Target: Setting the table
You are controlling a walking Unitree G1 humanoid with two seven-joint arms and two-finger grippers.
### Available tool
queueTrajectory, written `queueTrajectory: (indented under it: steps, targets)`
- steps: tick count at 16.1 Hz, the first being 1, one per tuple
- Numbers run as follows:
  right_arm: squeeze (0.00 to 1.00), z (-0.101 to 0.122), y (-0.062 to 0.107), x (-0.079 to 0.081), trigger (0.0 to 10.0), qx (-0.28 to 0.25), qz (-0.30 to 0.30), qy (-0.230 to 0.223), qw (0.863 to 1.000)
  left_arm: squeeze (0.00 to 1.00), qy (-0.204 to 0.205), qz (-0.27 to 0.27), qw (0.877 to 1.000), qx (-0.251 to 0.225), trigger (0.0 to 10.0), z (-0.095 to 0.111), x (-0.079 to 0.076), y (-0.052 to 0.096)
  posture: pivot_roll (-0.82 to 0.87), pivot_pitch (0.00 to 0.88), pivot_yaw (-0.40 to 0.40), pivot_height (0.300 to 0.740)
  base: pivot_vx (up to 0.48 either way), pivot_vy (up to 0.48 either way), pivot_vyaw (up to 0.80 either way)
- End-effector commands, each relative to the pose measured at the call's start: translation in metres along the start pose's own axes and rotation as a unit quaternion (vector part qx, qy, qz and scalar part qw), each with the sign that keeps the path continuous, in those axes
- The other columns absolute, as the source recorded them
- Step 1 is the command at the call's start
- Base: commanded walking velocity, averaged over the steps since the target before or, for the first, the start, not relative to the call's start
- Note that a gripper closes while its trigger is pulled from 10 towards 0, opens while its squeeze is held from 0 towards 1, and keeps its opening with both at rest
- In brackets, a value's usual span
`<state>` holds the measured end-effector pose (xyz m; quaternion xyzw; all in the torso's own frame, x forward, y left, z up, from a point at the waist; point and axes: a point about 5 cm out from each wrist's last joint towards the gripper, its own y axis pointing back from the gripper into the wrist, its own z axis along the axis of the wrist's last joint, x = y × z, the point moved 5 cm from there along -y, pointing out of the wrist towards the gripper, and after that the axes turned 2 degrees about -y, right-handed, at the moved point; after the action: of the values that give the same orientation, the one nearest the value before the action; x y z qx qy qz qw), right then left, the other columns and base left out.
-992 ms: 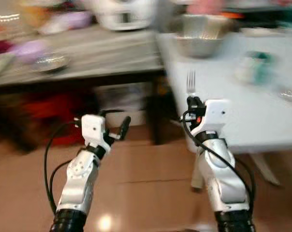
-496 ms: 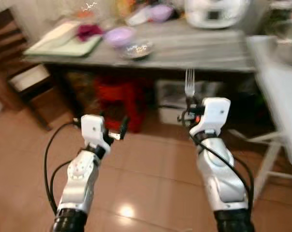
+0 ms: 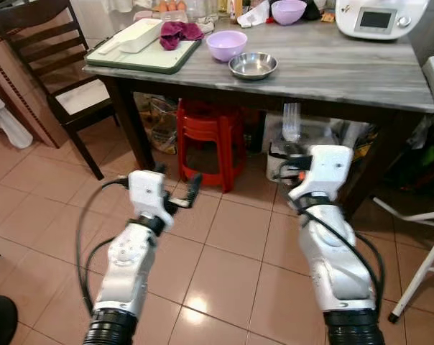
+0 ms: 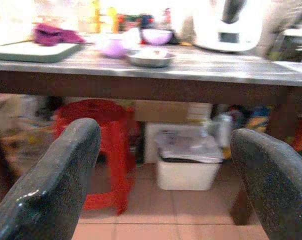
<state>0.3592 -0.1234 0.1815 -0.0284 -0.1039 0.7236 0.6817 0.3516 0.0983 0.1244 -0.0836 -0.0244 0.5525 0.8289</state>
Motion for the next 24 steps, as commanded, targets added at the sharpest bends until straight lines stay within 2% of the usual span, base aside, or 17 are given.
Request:
queueTrajectory:
  steps: [1,5,8,9,14,24]
  targets:
    - [0.0,0.004,-0.001,0.001,10.0,-0.006,0.0,-0.007,1.0,0.0,-0.006,-0.007,1.0,-0.01,10.0,0.007,0.001,0.0,-0.13,0.088,0.083,0.74,0.281,0.0,-0.8]
    - [0.0,0.001,0.001,-0.002,10.0,-0.004,-0.002,-0.006,1.0,0.0,-0.005,-0.013,1.0,-0.009,10.0,0.006,-0.001,0.001,-0.13,0.089,0.085,0.74,0.337,0.0,-0.67]
    - [0.0,-0.005,0.012,-0.011,10.0,0.003,-0.008,0.009,1.0,0.0,-0.006,-0.009,1.0,-0.007,10.0,0.005,0.002,0.006,-0.13,0.086,0.085,0.74,0.358,0.0,0.0]
    - [0.0,-0.009,0.02,-0.018,10.0,0.009,-0.013,0.018,1.0,0.0,-0.007,-0.005,1.0,-0.005,10.0,0.004,0.004,0.008,-0.13,0.086,0.086,0.74,0.368,0.0,0.0]
    - [0.0,-0.016,0.035,-0.037,10.0,0.022,-0.028,0.039,0.999,0.0,-0.009,-0.007,1.0,-0.003,10.0,0.004,0.005,0.009,-0.14,0.086,0.096,0.74,0.385,0.0,0.0]
    - [0.0,-0.012,0.034,-0.029,10.0,0.015,-0.018,0.047,0.999,0.0,-0.006,-0.018,1.0,0.004,10.0,0.001,-0.001,0.013,-0.13,0.099,0.103,0.74,0.407,0.0,0.0]
